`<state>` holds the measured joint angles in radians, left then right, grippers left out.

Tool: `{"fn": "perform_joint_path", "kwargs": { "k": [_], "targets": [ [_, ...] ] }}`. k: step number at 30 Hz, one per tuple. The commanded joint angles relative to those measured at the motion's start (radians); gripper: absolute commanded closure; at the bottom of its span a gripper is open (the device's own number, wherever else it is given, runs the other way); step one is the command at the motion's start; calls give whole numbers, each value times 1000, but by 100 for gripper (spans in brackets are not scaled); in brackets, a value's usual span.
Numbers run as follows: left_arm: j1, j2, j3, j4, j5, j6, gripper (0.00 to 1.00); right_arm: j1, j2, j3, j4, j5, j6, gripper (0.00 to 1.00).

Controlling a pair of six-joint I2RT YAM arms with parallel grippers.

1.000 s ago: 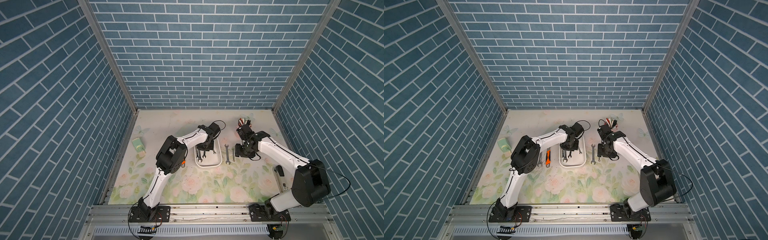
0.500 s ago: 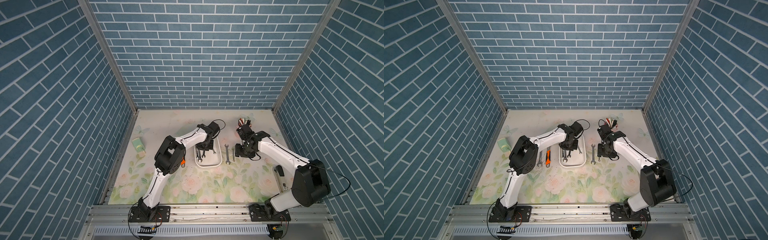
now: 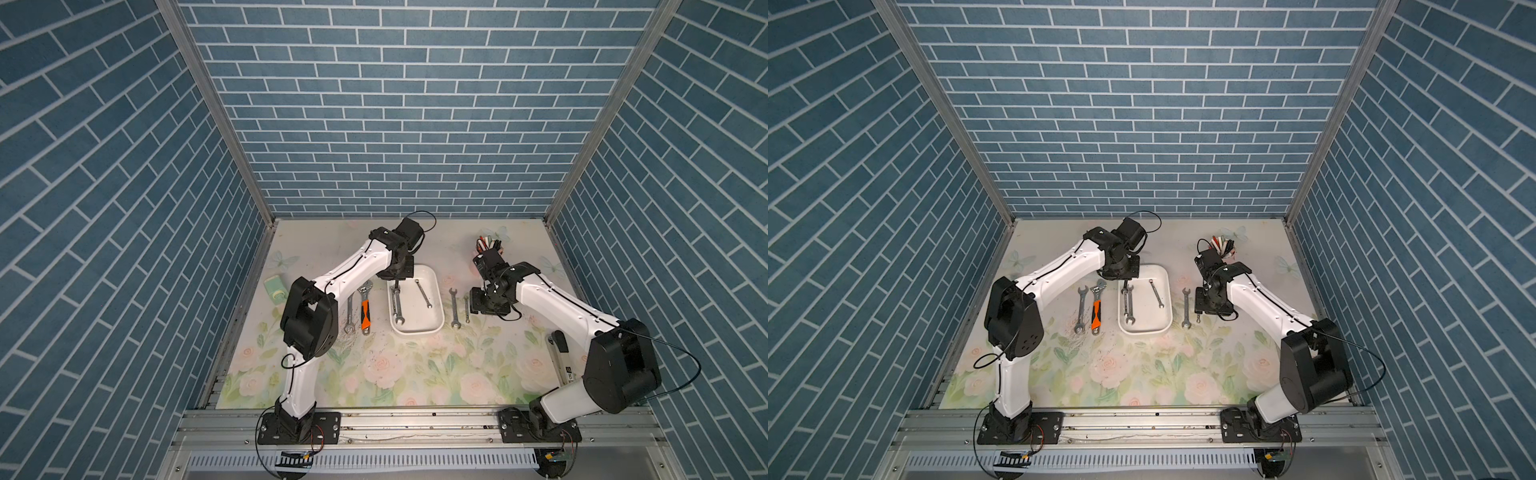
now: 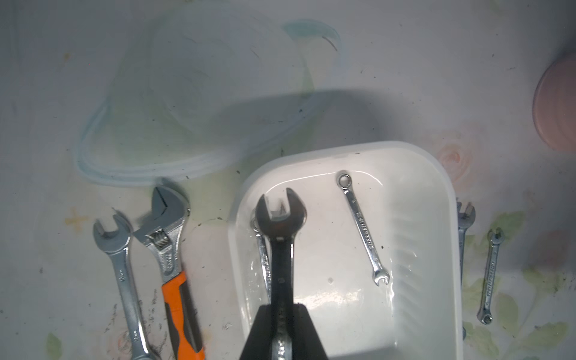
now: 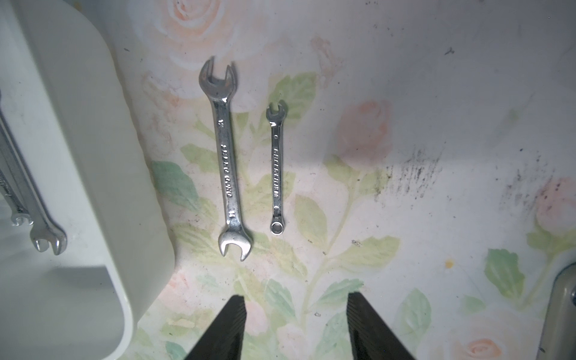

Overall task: Take out the wrench from the storage box
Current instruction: Pick up the wrench from the storage box, then place the wrench at the center of the board.

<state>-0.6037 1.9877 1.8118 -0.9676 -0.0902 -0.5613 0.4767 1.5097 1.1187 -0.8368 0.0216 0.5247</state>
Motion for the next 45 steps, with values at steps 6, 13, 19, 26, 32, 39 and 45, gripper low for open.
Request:
{"fn": "perform_joint_path", "kwargs": {
  "k": [6,13,19,26,32,39,45],
  "targets": [
    [156,-110,-234,74,0,63,92,-3,-11,-8,-4,-5,-3,44],
    [276,-150,-455,206,-17,128,93,-5,-4,-9,-1,-9,-5,44],
    [296,-104,-526,249,-116,162,95,-4,7,-8,11,-23,-3,44],
    [315,-92,-567,260,-175,161,95,-4,7,-3,8,-28,-3,44],
    [314,-78,-597,279,-145,164,94,-5,2,-2,4,-28,-4,44],
    [314,-70,-613,270,-141,149,88,-4,3,8,-2,-29,-3,44],
    [314,-94,-618,264,-136,137,55,-4,-6,29,-15,-28,6,44]
  ]
}}
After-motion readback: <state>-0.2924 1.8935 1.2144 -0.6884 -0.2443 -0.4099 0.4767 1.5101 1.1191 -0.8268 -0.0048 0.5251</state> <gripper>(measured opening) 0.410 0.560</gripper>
